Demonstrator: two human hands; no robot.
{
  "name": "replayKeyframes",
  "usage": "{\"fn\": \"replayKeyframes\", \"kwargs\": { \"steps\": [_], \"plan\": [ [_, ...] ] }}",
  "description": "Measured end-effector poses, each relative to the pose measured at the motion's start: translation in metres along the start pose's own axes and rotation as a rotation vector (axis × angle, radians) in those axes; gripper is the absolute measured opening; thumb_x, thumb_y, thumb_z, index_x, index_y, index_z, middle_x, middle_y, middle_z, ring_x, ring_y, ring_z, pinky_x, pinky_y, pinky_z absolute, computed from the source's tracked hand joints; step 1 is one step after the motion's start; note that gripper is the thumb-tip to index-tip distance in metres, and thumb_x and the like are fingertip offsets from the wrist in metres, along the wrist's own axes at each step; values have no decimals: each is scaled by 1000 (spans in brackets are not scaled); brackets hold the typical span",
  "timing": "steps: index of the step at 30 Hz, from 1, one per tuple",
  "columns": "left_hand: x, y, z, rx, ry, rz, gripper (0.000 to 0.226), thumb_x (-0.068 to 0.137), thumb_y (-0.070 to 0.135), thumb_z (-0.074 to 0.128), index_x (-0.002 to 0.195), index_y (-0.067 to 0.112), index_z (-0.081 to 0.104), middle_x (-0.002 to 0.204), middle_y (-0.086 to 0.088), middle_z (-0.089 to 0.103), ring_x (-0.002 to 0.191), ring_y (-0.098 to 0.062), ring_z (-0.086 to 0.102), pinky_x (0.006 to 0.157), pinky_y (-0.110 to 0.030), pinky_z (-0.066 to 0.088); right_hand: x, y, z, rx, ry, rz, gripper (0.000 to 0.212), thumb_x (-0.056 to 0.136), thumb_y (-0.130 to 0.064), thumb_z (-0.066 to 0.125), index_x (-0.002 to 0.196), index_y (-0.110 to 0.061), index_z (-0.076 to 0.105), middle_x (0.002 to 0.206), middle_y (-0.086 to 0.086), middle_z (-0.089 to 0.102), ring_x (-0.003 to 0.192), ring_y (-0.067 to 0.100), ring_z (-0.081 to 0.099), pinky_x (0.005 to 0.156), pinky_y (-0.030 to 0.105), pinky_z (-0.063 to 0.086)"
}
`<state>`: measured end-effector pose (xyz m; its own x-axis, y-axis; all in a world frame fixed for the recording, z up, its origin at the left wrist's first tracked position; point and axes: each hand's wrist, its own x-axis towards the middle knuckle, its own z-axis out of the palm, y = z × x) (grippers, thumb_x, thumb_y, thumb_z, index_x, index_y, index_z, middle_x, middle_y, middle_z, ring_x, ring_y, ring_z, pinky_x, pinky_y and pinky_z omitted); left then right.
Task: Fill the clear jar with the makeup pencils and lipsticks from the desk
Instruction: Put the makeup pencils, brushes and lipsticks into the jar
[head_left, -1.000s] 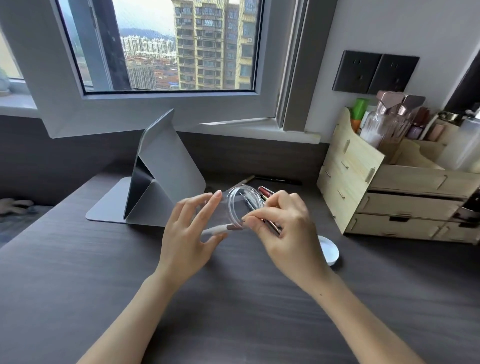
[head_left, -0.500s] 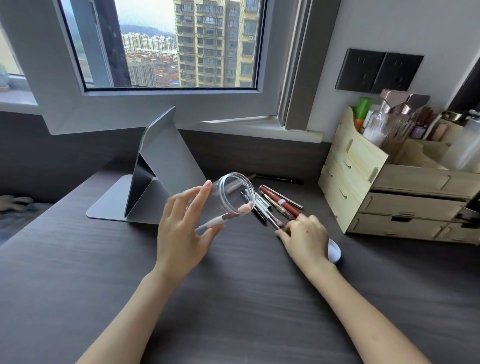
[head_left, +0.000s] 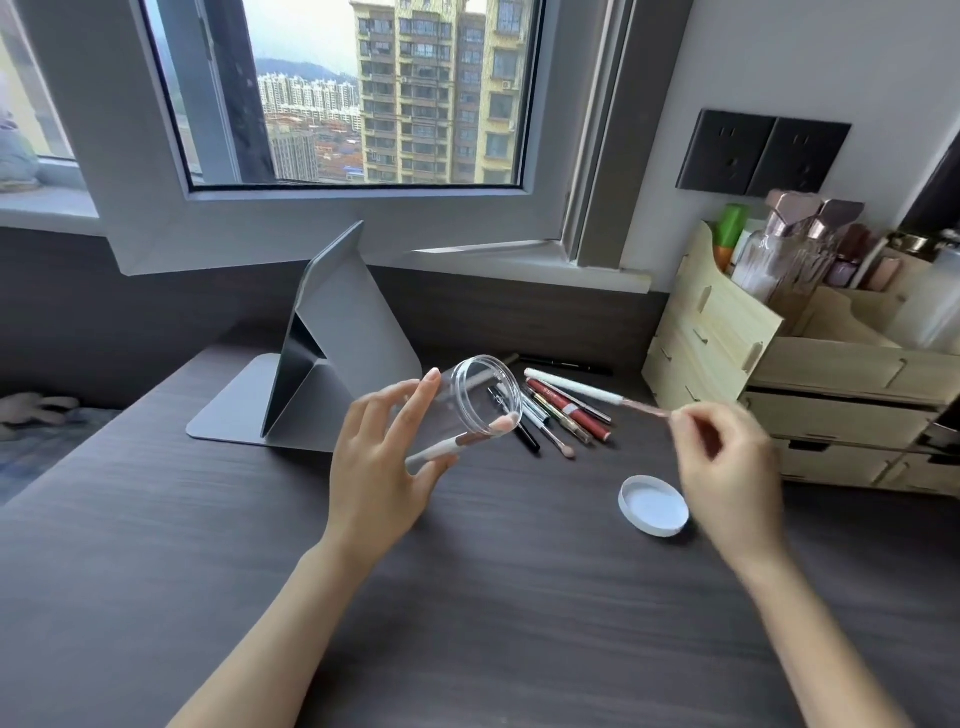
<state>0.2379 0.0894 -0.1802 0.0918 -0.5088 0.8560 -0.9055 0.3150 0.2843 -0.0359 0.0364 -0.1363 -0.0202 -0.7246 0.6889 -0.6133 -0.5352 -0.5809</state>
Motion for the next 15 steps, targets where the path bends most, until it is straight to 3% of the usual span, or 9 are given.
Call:
{"fn": "replayKeyframes", "kwargs": {
  "steps": [2, 5, 9, 15],
  "plan": [
    [-1, 0, 1, 1, -14, 7, 84, 64, 23, 82, 136, 21, 39, 118, -8, 59, 105, -22, 50, 97, -18, 32, -1, -11, -29, 81, -5, 27, 13, 88, -11, 55, 77, -11, 61, 71, 7, 58, 65, 6, 50, 62, 7, 37],
    [-3, 0, 3, 4, -28, 32, 84, 64, 22, 83, 136, 21, 39, 118, -9, 60, 105, -23, 50, 94, -25, 36, 0, -25, -49, 152, -75, 42, 15, 90, -8, 57, 76, -13, 61, 72, 9, 59, 62, 4, 50, 58, 9, 38],
    [-5, 0, 5, 2, -50, 58, 85, 64, 21, 84, 136, 22, 39, 118, -8, 59, 105, -21, 50, 93, -26, 39, 0, -48, -38, 124, -210, -92, 14, 85, -15, 56, 72, -15, 61, 66, -3, 55, 63, 3, 49, 58, 10, 35],
    [-6, 1, 6, -1, -64, 113, 82, 66, 25, 82, 136, 23, 39, 118, -8, 58, 106, -20, 48, 89, -31, 45, -8, -79, 12, -42, -336, -341, 18, 81, -28, 59, 72, -15, 68, 70, -4, 59, 72, 17, 49, 65, 27, 38]
  ]
}}
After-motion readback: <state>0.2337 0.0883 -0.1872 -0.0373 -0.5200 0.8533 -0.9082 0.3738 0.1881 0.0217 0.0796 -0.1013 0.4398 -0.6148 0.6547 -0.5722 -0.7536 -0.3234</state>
